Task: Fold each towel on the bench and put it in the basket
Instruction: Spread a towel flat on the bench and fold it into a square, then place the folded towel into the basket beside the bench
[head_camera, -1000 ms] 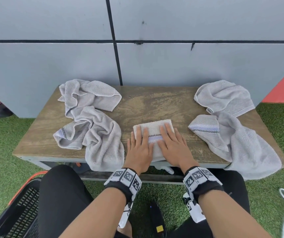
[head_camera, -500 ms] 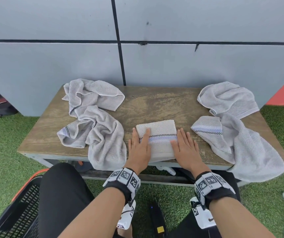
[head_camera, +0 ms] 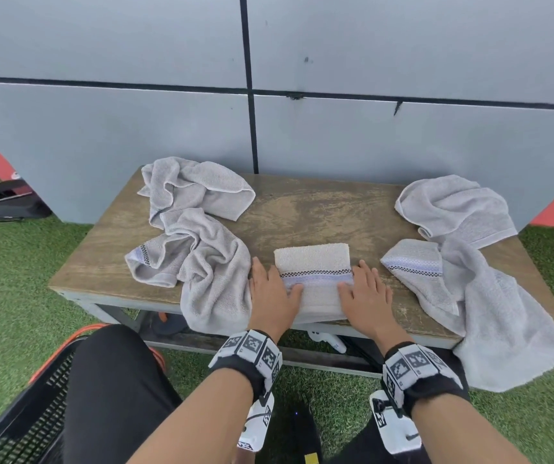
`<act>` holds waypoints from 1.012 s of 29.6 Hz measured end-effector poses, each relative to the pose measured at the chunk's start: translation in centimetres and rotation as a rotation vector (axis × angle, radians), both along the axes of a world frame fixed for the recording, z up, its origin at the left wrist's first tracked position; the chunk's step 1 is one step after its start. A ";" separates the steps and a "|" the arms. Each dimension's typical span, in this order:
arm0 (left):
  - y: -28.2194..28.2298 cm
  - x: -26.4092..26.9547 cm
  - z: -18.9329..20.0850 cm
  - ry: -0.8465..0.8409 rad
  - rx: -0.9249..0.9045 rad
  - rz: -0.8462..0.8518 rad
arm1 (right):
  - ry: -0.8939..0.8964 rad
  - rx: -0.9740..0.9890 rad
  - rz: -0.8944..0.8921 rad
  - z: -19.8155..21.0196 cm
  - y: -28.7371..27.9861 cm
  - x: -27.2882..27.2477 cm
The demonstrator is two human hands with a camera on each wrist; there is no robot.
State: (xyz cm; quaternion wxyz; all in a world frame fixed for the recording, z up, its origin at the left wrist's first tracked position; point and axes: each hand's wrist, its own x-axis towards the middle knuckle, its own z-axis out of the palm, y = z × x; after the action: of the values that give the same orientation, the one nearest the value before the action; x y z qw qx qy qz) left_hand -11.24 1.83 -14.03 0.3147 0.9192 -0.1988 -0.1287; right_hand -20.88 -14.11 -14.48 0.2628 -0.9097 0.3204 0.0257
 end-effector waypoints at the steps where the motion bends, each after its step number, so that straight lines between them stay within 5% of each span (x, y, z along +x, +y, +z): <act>1: -0.1 0.1 0.4 0.003 0.017 0.002 | -0.018 -0.002 -0.020 0.5 0.3 0.4; 7: 0.4 0.9 2.0 0.098 -0.113 0.044 | -0.034 0.156 -0.052 2.8 2.3 1.4; 14: 5.4 1.6 6.0 0.282 -0.465 0.083 | -0.360 0.523 -0.024 7.4 7.2 2.1; 26: 26.3 6.5 17.1 0.091 -0.719 0.407 | -0.485 0.654 0.363 17.1 23.6 13.1; 30: 33.4 8.3 18.0 0.038 -0.788 0.474 | -0.455 0.638 0.584 17.9 29.1 17.8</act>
State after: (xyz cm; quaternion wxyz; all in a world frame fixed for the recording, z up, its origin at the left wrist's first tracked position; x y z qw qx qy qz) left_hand -2.92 35.21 3.95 0.6646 0.7470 -0.0110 0.0152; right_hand -3.13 14.95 3.41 0.5736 -0.8182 -0.0376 -0.0045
